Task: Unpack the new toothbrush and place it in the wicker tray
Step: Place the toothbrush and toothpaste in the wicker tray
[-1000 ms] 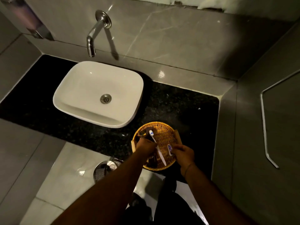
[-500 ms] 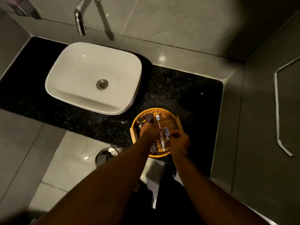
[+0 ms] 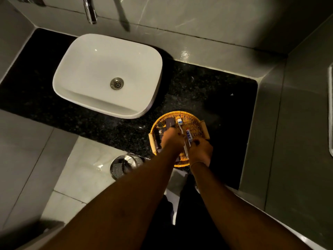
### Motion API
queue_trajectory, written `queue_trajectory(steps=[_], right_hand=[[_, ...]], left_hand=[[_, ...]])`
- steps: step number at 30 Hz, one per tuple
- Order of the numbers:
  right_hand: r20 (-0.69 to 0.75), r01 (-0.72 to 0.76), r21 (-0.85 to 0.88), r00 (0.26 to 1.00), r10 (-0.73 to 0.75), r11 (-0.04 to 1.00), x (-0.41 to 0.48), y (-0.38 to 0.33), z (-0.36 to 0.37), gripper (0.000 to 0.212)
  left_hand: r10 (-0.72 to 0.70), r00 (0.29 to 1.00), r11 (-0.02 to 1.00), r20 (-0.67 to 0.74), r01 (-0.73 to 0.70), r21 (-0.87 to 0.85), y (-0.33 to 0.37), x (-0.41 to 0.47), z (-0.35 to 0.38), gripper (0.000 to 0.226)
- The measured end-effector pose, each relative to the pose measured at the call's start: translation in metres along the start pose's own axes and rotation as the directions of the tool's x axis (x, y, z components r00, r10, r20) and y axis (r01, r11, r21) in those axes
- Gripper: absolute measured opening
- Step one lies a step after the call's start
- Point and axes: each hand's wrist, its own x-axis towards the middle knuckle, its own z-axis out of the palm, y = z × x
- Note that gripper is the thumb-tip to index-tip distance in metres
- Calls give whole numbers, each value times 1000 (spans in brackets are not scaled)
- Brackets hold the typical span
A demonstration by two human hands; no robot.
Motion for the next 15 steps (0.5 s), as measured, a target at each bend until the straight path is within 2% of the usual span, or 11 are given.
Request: queue_trajectory(steps=[6, 11, 14, 15], right_hand=[[-45, 13, 13, 999, -12, 1000, -9, -6, 2, 33], [-38, 21, 2, 999, -21, 1000, -14, -4, -8, 38], [-28, 111, -6, 993, -111, 994, -16, -6, -15, 35], [-33, 132, -6, 991, -132, 991, -18, -15, -21, 35]], left_hand=[[22, 1000, 991, -13, -20, 134, 0, -7, -5, 25], [16, 999, 999, -49, -13, 51, -4, -14, -8, 23], [55, 993, 998, -108, -54, 16, -8, -19, -20, 31], [94, 985, 994, -142, -86, 67, -10, -24, -28, 35]])
